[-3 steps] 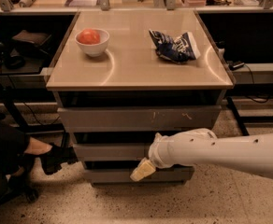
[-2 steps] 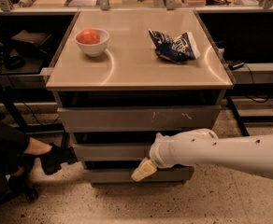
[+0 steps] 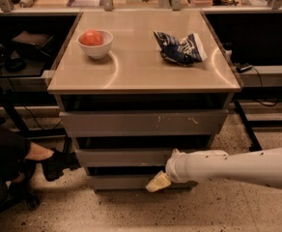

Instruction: Open middle drawer

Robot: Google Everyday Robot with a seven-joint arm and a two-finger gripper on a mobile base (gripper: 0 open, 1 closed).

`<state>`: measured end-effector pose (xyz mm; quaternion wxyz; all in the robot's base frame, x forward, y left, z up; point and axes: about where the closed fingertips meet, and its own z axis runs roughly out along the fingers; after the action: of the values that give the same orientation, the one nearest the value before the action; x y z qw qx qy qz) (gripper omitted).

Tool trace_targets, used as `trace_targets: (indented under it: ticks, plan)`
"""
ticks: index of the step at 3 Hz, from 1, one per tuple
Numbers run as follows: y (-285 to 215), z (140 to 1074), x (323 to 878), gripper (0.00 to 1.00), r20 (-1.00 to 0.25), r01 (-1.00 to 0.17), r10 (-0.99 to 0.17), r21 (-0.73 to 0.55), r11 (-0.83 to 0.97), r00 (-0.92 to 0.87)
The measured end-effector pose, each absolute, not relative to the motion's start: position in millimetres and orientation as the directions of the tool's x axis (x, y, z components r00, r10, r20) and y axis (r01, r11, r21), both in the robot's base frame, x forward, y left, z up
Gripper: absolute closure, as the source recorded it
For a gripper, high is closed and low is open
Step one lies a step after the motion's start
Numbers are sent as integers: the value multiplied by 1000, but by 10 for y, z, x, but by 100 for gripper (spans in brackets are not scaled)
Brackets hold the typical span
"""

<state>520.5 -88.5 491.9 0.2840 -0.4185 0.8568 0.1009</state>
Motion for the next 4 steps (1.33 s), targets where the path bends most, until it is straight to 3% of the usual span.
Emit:
trace_targets:
  ticks: [4]
  plan:
    - [-1426,4651,5165,0,-503,-686,-676,-205,698,-538]
